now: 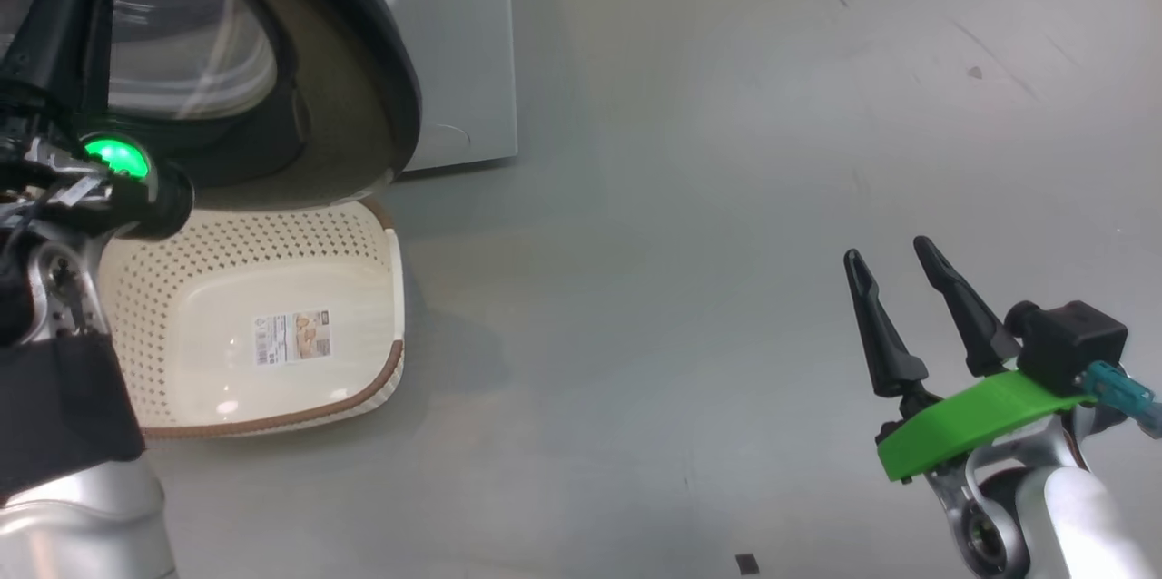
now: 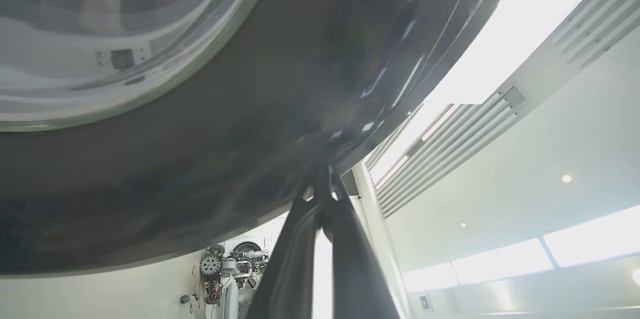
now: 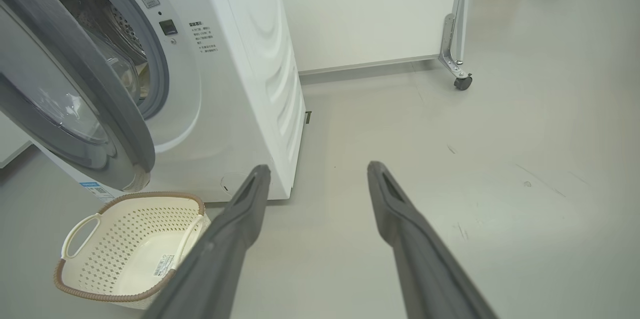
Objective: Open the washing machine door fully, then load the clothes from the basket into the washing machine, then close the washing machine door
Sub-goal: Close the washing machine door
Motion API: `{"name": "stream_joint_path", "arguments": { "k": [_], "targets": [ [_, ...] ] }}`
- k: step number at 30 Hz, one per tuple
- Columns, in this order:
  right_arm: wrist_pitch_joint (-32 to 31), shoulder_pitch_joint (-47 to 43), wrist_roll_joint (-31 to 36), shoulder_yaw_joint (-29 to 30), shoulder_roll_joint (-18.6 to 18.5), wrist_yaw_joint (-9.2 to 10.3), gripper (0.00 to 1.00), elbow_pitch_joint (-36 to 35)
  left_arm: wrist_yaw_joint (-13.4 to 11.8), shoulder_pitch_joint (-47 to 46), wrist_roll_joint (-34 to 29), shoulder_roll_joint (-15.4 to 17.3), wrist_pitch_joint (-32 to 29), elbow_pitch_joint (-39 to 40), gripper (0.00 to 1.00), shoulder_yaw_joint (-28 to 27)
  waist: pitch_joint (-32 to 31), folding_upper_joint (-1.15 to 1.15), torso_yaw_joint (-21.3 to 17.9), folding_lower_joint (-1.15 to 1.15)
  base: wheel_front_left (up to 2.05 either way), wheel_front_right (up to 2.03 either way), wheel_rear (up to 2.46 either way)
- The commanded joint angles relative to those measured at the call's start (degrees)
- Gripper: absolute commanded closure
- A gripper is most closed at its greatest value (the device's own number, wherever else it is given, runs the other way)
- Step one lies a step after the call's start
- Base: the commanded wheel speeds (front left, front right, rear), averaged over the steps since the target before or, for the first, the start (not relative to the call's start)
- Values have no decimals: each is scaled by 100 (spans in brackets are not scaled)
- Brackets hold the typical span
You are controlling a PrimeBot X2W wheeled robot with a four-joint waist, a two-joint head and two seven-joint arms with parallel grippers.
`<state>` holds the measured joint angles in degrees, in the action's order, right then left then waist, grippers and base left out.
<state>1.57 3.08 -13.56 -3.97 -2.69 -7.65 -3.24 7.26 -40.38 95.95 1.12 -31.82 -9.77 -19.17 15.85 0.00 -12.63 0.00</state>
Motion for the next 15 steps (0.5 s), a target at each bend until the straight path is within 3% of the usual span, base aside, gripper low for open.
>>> {"name": "stream_joint_path", "arguments": {
  "k": [1, 10, 12, 13, 14, 15],
  "targets": [
    [82, 251, -23, -44, -19, 16, 0, -159, 23, 75, 27, 176, 159, 293, 100, -10, -34, 0, 182, 0, 0, 0, 0],
    [203, 346, 38, 109, -19, 16, 0, -76, 23, 740, -845, 176, 1929, 1002, 98, 750, -233, 0, 617, 0, 0, 0, 0],
    [216, 349, 70, 132, -19, 16, 0, -70, 23, 933, -1149, 176, 2318, 1139, 60, 932, -292, 0, 679, 0, 0, 0, 0],
    [221, 346, 85, 149, -19, 16, 0, -73, 23, 1021, -1207, 176, 2501, 1191, 48, 1031, -320, 0, 711, 0, 0, 0, 0],
    [219, 339, 104, 162, -19, 16, 0, -72, 23, 1122, -1343, 178, 2684, 1214, 9, 1109, -358, 0, 737, 0, 0, 0, 0],
    [212, 329, 123, 173, -19, 16, 0, -75, 23, 1231, -1548, 199, 2847, 1238, 0, 1206, -393, 0, 760, 0, 0, 0, 0]
  ]
}}
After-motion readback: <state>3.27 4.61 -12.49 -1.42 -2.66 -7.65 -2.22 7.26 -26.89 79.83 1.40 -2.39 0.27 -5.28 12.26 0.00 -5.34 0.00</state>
